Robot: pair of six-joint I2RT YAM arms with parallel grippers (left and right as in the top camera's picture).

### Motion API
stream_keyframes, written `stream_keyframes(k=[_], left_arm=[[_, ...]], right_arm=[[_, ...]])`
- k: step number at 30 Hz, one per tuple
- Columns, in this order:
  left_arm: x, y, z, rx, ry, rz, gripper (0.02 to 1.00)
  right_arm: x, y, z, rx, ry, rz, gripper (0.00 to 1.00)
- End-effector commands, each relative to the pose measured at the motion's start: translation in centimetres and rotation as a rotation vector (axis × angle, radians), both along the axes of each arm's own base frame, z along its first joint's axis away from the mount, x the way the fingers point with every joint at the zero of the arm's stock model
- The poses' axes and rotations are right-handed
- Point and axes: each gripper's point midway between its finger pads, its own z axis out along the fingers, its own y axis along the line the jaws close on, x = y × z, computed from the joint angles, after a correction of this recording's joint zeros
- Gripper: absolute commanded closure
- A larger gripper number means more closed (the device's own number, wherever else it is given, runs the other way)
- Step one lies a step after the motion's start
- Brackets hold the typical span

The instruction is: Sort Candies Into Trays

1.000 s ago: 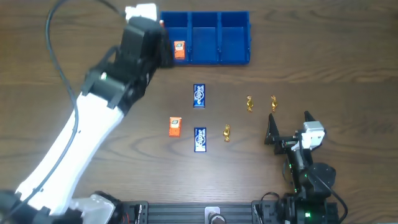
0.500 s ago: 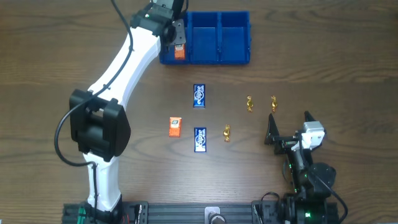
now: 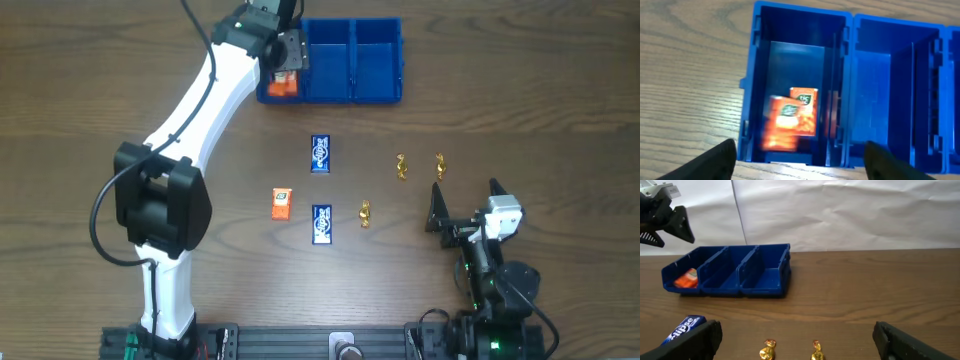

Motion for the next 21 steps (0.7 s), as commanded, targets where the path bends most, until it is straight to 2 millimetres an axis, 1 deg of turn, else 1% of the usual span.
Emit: stream_keyframes(k=[1,2,3,5,6,7,8,9,12,14,16,19,21], left_arm=[[-3.3,-1.1,7.0,0.008,-0.143,-0.013,0.167],[-5.3,-1.1,8.9,-0.005,-0.190,-0.019,0.161],[-7.1,-1.0,10.0,-0.021,-0.224,-0.027,0.156],[-10.9,-0.5,10.7,-0.052,-0.250,-0.044,0.152],[-13.1,-0.1,10.3,-0.065,-0.243,-0.049,0.152],[-15.3,0.3,9.4,-0.072,-0.226,-0.055,0.150],[-17.3,0.7,8.1,-0.076,-0.201,-0.058,0.152],[-18.8,1.0,6.8,-0.079,-0.173,-0.062,0.152],[-24.2,1.3,0.6,-0.057,-0.059,-0.113,0.150],[-26.2,1.0,-2.7,-0.050,-0.019,-0.132,0.150],[-27.2,1.3,-5.6,-0.053,0.012,-0.112,0.150],[-27.5,1.7,-8.6,-0.036,0.049,-0.086,0.159],[-27.2,1.7,-9.7,-0.015,0.063,-0.082,0.165]], right_arm=[[0.0,-0.1,0.0,0.005,0.000,-0.006,0.001],[0.0,-0.1,0.0,0.005,0.000,-0.007,0.001],[0.0,-0.1,0.0,0.005,0.000,-0.007,0.001],[0.0,-0.1,0.0,0.005,0.000,-0.007,0.001],[0.0,-0.1,0.0,0.005,0.000,-0.006,0.001],[0.0,-0.1,0.0,0.005,0.000,-0.006,0.001],[0.0,-0.1,0.0,0.005,0.000,-0.007,0.003],[0.0,-0.1,0.0,0.005,0.000,-0.006,0.001],[0.0,-0.1,0.0,0.005,0.000,-0.007,0.003],[0.0,-0.1,0.0,0.005,0.000,-0.006,0.001],[0.0,-0.1,0.0,0.005,-0.001,-0.006,0.001],[0.0,-0.1,0.0,0.005,0.000,-0.007,0.001],[0.0,-0.1,0.0,0.005,0.000,-0.006,0.003]])
